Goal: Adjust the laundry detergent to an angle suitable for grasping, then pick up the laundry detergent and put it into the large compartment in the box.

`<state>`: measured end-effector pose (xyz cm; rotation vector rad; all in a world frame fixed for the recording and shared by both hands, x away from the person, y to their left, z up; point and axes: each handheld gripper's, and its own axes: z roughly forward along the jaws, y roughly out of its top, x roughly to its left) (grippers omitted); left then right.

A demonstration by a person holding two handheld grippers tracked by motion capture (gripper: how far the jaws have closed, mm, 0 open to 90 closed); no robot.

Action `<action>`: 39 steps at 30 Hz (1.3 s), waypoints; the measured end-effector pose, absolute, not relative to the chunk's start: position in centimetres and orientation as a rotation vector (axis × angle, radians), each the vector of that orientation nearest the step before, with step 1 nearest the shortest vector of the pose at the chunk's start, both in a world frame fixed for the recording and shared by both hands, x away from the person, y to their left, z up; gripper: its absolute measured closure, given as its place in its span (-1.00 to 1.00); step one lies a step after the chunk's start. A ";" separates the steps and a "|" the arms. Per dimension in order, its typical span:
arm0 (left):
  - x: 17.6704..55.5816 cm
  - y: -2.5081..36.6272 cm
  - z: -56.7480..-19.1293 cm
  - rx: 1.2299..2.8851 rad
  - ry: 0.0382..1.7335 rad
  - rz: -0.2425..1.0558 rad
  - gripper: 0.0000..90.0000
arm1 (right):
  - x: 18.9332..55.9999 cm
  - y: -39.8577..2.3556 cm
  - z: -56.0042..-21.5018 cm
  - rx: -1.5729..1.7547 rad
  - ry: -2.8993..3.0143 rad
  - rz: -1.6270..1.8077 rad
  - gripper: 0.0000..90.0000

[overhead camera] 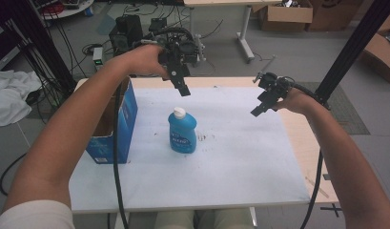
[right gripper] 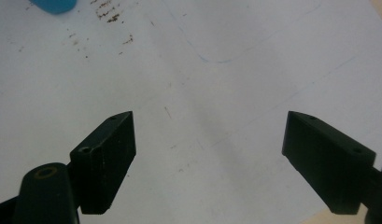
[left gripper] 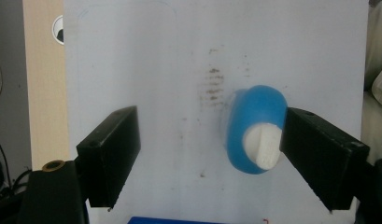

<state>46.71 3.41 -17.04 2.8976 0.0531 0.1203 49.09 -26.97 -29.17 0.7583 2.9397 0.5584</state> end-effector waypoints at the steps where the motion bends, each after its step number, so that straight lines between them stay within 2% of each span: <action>1: 46.7 3.4 -17.1 2.899 0.054 0.123 -0.53 | 49.0 -27.0 -29.1 0.757 2.940 0.557 -0.61; 14: 46.5 3.9 -16.8 2.892 0.066 0.119 -0.53 | 49.1 -26.7 -29.1 0.742 2.944 0.565 -0.61; 29: 44.3 3.3 -17.1 2.897 -0.078 0.062 -0.55 | 48.6 -26.6 -28.7 0.740 2.940 0.566 -0.61; 39: 43.0 2.8 -17.7 2.935 -0.181 0.083 -0.57 | 48.1 -26.4 -28.3 0.721 2.937 0.576 -0.61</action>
